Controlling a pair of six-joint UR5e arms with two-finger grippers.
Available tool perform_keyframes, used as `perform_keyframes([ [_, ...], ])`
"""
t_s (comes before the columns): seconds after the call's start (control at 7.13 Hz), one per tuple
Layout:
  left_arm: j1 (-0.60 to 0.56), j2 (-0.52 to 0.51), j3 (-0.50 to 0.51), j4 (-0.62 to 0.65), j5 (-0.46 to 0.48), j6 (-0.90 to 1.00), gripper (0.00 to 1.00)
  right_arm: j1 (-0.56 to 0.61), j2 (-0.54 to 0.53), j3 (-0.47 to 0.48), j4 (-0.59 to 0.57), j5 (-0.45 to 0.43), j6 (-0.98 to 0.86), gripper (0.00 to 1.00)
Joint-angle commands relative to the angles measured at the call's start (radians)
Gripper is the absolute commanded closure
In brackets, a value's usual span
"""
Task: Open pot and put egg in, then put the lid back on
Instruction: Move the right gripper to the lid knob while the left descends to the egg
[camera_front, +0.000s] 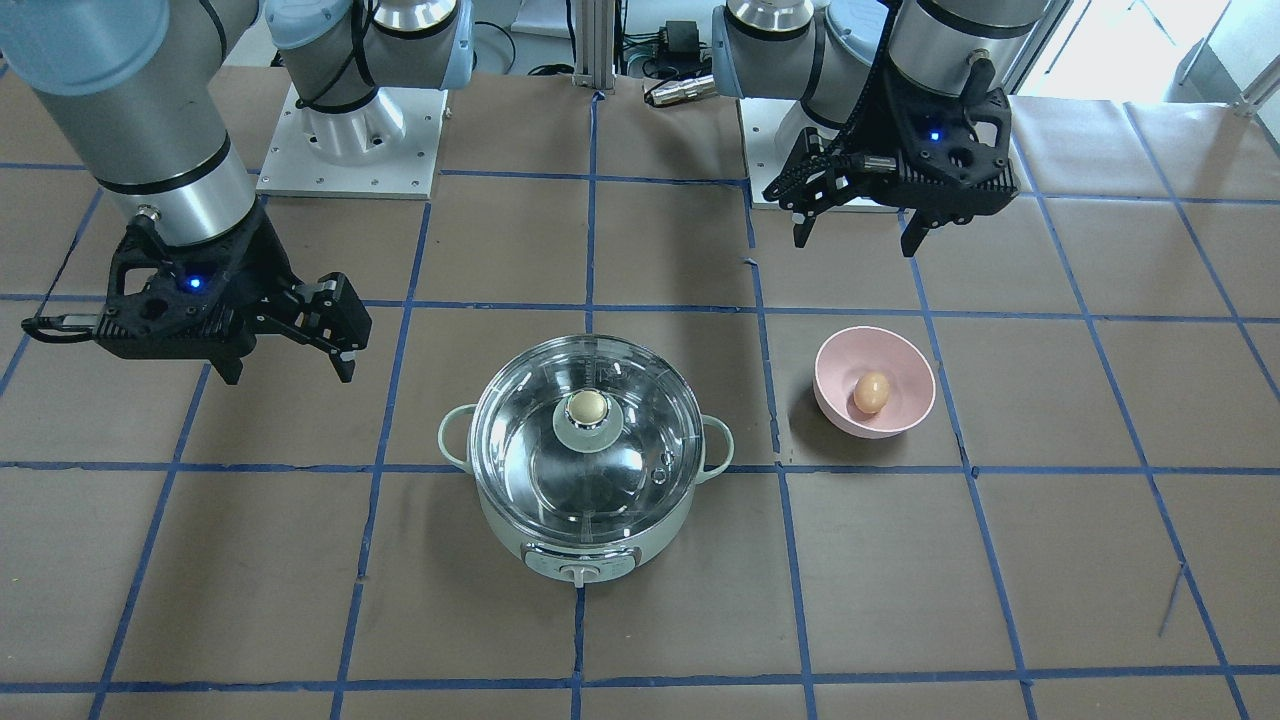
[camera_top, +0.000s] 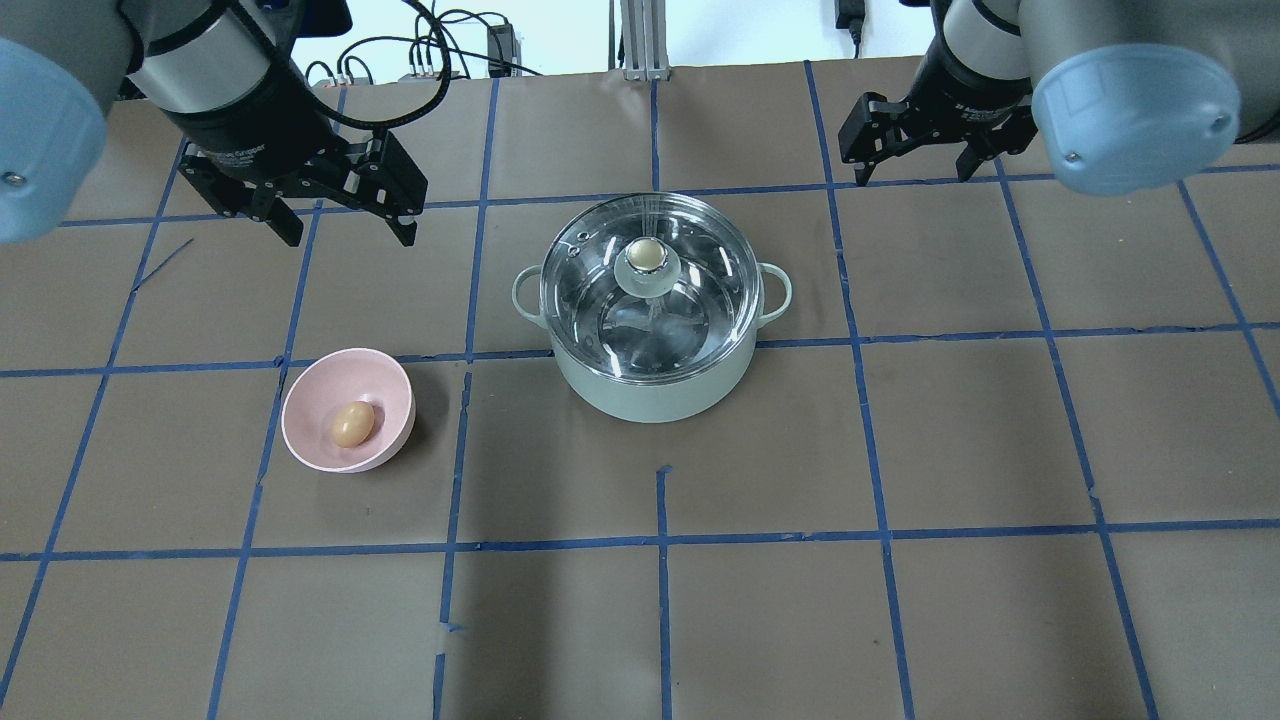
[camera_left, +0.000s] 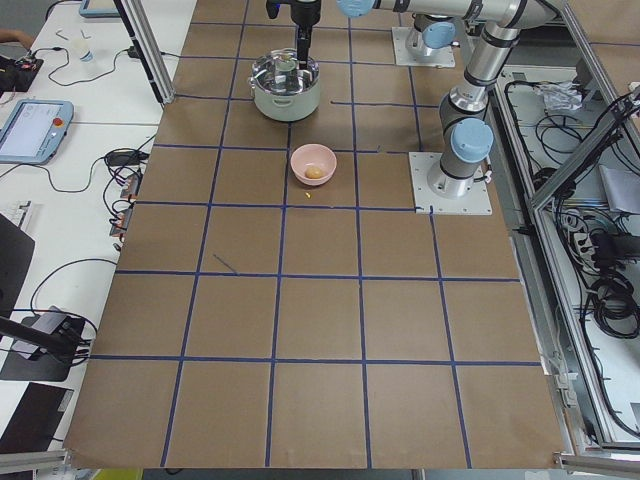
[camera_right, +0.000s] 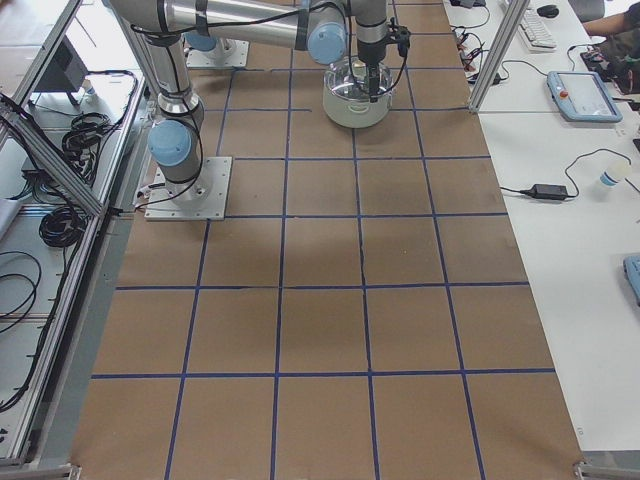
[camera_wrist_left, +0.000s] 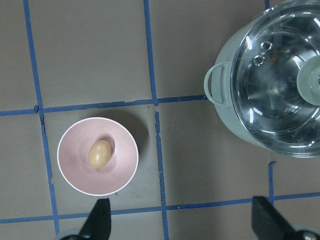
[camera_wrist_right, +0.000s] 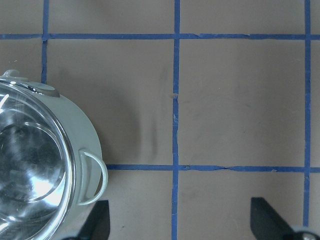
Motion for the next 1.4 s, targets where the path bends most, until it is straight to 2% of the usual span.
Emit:
perform_keyframes([
  [0.0, 0.0, 0.001, -0.002, 0.006, 0.0, 0.0, 0.0, 0.004, -0.02, -0.001, -0.001, -0.001, 0.055, 0.0],
  [0.56, 0.003, 0.007, -0.017, 0.01, 0.003, 0.006, 0.0, 0.006, -0.016, 0.008, -0.001, -0.003, -0.009, 0.0],
  [0.7, 0.006, 0.019, -0.032, 0.009, 0.034, 0.012, 0.0, 0.006, -0.013, 0.004, -0.002, 0.011, -0.004, 0.0],
  [0.84, 0.012, 0.024, -0.048, -0.002, 0.04, 0.009, 0.0, 0.015, -0.016, -0.002, -0.004, 0.016, 0.038, 0.0],
  [0.98, 0.021, 0.025, -0.095, 0.0, 0.04, 0.017, 0.0, 0.041, -0.007, -0.008, -0.02, 0.014, 0.168, 0.0],
  [1.26, 0.13, 0.024, -0.213, 0.012, 0.038, 0.086, 0.0, 0.186, 0.05, -0.012, -0.089, 0.01, 0.332, 0.0],
])
